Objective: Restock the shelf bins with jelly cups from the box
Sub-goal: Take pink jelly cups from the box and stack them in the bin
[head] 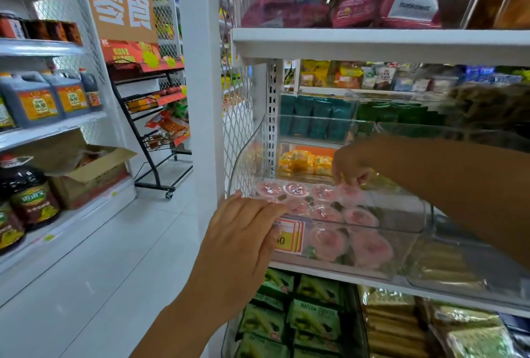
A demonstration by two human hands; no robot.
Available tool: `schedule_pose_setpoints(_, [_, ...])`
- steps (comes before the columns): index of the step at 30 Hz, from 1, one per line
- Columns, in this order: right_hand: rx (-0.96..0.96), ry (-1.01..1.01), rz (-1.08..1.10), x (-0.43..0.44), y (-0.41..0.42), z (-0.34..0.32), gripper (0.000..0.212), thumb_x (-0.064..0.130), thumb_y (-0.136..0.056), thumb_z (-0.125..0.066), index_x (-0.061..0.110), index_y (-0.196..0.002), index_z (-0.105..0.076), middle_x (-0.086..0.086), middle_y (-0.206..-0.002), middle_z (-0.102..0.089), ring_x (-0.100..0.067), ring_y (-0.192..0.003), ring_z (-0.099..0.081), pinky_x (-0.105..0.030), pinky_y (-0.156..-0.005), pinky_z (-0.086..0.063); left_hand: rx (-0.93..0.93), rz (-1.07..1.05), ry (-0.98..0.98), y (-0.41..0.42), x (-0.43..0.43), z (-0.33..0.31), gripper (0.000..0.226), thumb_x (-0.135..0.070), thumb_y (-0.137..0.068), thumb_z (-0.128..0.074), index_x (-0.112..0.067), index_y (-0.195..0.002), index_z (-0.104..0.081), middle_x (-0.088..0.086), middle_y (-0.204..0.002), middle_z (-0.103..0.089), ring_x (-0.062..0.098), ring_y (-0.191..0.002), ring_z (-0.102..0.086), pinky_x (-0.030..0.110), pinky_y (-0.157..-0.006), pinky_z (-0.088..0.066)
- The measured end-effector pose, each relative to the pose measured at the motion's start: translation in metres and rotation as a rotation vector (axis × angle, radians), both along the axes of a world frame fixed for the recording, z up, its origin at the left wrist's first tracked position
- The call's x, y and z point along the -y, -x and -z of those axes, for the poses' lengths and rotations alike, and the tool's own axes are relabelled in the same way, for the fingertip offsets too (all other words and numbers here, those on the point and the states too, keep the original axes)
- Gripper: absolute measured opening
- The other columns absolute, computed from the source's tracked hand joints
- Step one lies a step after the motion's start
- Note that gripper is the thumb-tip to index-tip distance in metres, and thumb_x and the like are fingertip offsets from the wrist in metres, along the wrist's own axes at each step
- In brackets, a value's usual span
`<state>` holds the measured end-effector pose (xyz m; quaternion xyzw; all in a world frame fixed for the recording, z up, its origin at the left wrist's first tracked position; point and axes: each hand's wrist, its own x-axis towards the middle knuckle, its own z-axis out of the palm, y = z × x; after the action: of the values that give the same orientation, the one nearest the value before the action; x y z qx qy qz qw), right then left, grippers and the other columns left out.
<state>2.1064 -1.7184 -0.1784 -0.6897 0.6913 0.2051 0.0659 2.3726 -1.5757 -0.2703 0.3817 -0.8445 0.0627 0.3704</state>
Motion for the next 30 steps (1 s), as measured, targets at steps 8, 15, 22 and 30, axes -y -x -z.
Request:
schedule_pose_setpoints(8, [0.011, -0.043, 0.003, -0.004, -0.003, 0.003, 0.042, 0.001, -0.088, -0.065, 0.010, -0.128, -0.058, -0.012, -0.100, -0.065, -0.017, -0.068, -0.063, -0.030, -0.071, -0.058, 0.011, -0.014, -0.032, 0.000, 0.000, 0.002, 0.030, -0.030, -0.102, -0.033, -0.032, -0.125, -0.052, -0.018, -0.115, -0.055, 0.009, -0.111, -0.049, 0.026, -0.116, -0.016])
schedule_pose_setpoints(15, [0.263, -0.143, 0.043, -0.008, -0.014, 0.000, 0.059, -0.001, -0.091, -0.058, 0.032, -0.139, -0.048, -0.014, -0.133, -0.052, -0.031, -0.108, -0.061, -0.041, -0.088, -0.057, 0.005, -0.018, -0.027, 0.001, 0.000, 0.002, 0.031, -0.030, -0.102, -0.032, -0.031, -0.125, -0.053, -0.017, -0.116, -0.056, 0.009, -0.111, -0.048, 0.028, -0.116, -0.017])
schedule_pose_setpoints(22, [0.316, -0.030, -0.028, -0.027, -0.021, -0.018, 0.052, 0.010, -0.095, -0.050, 0.034, -0.141, -0.043, -0.006, -0.139, -0.049, -0.027, -0.116, -0.056, -0.041, -0.098, -0.050, 0.014, 0.006, -0.019, -0.001, 0.000, -0.002, 0.034, -0.031, -0.102, -0.032, -0.029, -0.128, -0.054, -0.015, -0.114, -0.057, 0.009, -0.110, -0.049, 0.030, -0.116, -0.019])
schedule_pose_setpoints(30, [0.730, 0.484, -0.290, -0.160, -0.027, -0.053, 0.031, 0.024, -0.099, -0.053, 0.035, -0.127, -0.054, 0.010, -0.121, -0.062, -0.008, -0.107, -0.061, -0.027, -0.095, -0.050, -0.153, 0.052, 0.069, 0.021, -0.049, -0.007, 0.036, -0.021, -0.094, -0.046, -0.023, -0.129, -0.056, -0.011, -0.130, -0.054, 0.007, -0.127, -0.040, 0.012, -0.111, -0.019])
